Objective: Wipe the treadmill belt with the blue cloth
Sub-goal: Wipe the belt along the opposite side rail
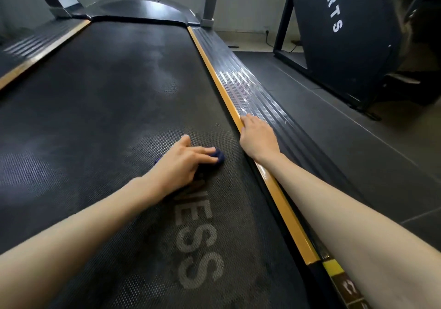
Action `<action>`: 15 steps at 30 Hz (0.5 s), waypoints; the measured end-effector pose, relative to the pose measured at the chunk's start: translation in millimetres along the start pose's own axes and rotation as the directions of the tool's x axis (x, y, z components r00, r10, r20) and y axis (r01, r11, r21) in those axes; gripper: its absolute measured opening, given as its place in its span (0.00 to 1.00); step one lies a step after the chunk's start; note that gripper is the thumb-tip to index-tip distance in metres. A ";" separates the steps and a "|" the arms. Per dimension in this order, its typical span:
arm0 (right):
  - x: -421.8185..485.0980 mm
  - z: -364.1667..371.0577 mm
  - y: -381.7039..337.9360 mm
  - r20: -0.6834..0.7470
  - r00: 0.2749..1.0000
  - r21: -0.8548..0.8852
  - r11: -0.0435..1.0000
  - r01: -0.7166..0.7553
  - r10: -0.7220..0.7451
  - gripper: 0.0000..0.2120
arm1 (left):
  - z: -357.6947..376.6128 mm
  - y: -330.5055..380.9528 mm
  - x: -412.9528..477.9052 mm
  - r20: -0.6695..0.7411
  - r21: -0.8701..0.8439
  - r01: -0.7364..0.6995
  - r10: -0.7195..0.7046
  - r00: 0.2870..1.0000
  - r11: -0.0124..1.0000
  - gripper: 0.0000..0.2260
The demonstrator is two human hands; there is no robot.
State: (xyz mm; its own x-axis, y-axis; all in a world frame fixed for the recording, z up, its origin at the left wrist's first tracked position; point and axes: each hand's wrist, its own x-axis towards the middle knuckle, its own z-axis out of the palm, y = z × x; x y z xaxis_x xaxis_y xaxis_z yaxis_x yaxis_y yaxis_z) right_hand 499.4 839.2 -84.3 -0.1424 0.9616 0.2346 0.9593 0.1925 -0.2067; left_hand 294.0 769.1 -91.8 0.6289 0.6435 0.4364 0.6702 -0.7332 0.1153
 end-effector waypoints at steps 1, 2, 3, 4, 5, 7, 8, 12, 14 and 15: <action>-0.2 0.0 0.2 -0.003 1.000 -0.003 1.000 -0.001 0.001 0.20 | -0.1 -1.7 6.9 -0.020 0.018 0.065 -0.065 0.998 0.998 0.19; -0.3 0.0 0.2 0.000 1.000 -0.006 1.000 -0.003 0.003 0.20 | -1.2 6.2 8.6 -0.019 0.002 0.056 -0.056 0.998 0.998 0.19; -0.6 0.4 -0.3 0.005 1.000 -0.009 1.000 -0.003 0.003 0.20 | -3.3 19.1 2.9 0.009 -0.047 -0.024 0.024 1.000 0.999 0.18; -0.2 0.9 -0.2 0.008 1.000 -0.010 1.000 -0.001 0.001 0.20 | -3.3 33.1 -7.0 0.046 -0.114 -0.133 0.139 0.989 0.984 0.18; 0.1 1.2 0.1 0.008 1.000 -0.005 1.000 -0.001 0.001 0.20 | -4.4 47.4 -18.4 0.081 -0.193 -0.223 0.242 0.967 0.956 0.17; 0.4 0.7 0.5 0.012 1.000 0.013 1.000 -0.012 0.011 0.20 | -5.7 58.0 -31.3 0.110 -0.268 -0.277 0.315 0.943 0.923 0.16; 0.2 1.0 -0.2 0.017 1.000 0.014 1.000 -0.016 0.015 0.20 | -3.0 51.2 -31.4 0.102 -0.241 -0.278 0.309 0.946 0.930 0.17; 1.3 0.6 -0.9 0.027 1.000 0.010 1.000 -0.013 0.013 0.22 | 8.3 -0.4 -1.4 -0.030 -0.018 0.065 -0.066 0.997 0.998 0.19; 1.8 1.7 0.2 0.012 1.000 0.026 1.000 -0.011 0.011 0.21 | 9.3 -0.1 10.3 -0.083 0.001 0.215 -0.215 0.973 0.977 0.18; 1.7 2.1 0.3 0.006 1.000 0.034 0.999 -0.011 0.011 0.21 | 8.1 12.3 9.1 -0.077 -0.018 0.188 -0.189 0.979 0.982 0.18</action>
State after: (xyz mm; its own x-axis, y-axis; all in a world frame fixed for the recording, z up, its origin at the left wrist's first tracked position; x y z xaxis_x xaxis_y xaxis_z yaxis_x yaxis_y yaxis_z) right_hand 499.0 841.3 -86.0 -0.1331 0.9649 0.2264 0.9521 0.1879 -0.2411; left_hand 311.2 767.7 -93.6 0.4587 0.7516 0.4741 0.7693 -0.6028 0.2114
